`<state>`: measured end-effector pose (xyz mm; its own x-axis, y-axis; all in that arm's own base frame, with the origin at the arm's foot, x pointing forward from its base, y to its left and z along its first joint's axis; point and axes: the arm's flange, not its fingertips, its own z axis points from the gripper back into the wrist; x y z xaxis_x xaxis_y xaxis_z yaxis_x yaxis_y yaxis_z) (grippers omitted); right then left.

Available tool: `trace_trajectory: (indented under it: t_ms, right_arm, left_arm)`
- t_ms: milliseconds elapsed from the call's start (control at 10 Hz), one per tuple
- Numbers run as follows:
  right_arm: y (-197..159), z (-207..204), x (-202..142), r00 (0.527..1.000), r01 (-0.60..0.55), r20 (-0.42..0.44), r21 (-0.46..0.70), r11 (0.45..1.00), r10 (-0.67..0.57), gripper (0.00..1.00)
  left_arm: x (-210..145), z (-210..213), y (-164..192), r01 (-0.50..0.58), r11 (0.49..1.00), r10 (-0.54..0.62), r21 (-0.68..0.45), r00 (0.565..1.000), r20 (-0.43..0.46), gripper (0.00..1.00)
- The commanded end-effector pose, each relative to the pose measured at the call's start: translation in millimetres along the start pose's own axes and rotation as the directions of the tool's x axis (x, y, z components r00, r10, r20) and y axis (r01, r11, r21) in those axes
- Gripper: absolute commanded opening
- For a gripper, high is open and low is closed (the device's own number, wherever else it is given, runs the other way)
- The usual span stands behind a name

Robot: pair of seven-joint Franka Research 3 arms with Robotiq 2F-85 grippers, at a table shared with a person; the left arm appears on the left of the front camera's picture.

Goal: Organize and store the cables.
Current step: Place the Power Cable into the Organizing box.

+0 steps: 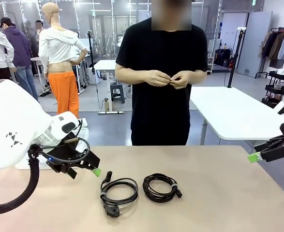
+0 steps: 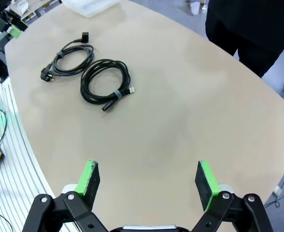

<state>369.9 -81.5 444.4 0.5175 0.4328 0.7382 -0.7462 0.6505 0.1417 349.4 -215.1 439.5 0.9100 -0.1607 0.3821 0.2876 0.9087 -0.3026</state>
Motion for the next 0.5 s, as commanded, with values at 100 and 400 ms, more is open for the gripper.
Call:
trace_trajectory:
  t_ms: [100,400]
  right_arm:
    - [1.0,12.0,2.3,1.0,-0.017,0.001,-0.015,1.0,0.017,1.0]
    - [1.0,12.0,2.3,1.0,-0.017,0.001,-0.015,1.0,0.017,1.0]
  left_arm:
    - [-1.1,-0.4,-3.3,0.001,1.0,-0.001,0.003,1.0,0.001,0.99]
    - [-1.1,-0.4,-3.3,0.001,1.0,-0.001,0.003,1.0,0.001,0.99]
